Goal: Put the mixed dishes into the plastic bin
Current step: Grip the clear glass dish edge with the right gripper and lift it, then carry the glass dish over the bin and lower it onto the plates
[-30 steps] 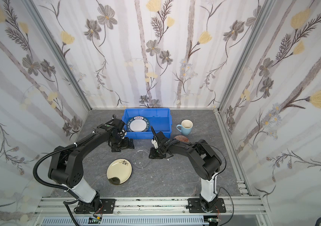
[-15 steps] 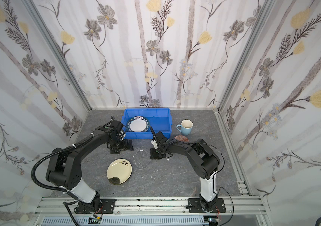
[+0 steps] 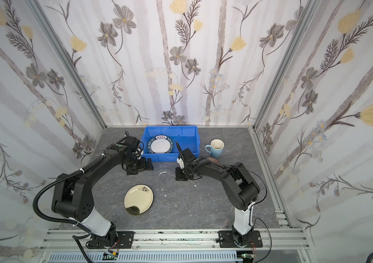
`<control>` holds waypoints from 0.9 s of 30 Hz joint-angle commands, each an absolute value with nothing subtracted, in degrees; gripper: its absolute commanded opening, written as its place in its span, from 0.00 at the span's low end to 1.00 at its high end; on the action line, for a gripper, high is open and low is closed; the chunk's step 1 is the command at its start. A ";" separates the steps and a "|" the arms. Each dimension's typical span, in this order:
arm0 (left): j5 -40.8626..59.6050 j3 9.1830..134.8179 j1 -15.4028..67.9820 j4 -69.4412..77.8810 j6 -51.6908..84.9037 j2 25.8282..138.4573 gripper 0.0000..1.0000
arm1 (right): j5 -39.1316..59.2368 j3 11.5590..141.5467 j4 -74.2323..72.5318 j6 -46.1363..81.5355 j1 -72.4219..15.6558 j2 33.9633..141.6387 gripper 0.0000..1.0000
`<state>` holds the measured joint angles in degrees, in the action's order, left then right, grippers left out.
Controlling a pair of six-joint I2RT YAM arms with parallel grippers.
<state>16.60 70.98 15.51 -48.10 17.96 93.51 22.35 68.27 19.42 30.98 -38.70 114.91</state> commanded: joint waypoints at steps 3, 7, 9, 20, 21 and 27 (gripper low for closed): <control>15.68 74.52 13.65 -50.86 16.65 91.74 0.99 | 22.23 72.29 23.09 30.04 -37.03 111.25 0.04; 13.75 78.29 12.24 -51.65 16.82 90.22 0.99 | 20.82 78.82 27.80 28.72 -35.77 110.39 0.04; 12.83 80.75 11.53 -51.90 17.04 90.20 1.00 | 20.27 82.98 30.30 27.91 -35.13 111.23 0.04; 13.10 95.73 9.99 -50.19 18.52 99.14 1.00 | 21.05 110.85 38.78 26.37 -31.46 126.93 0.05; 13.01 96.74 10.00 -50.28 18.15 100.49 1.00 | 21.09 113.07 39.02 26.41 -31.39 128.59 0.05; 15.16 101.05 8.92 -49.34 17.34 107.83 0.99 | 22.40 125.30 38.43 28.37 -30.12 139.15 0.05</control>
<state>13.69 99.70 9.39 -50.30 18.15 105.93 21.19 121.73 38.96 26.94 -30.70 135.94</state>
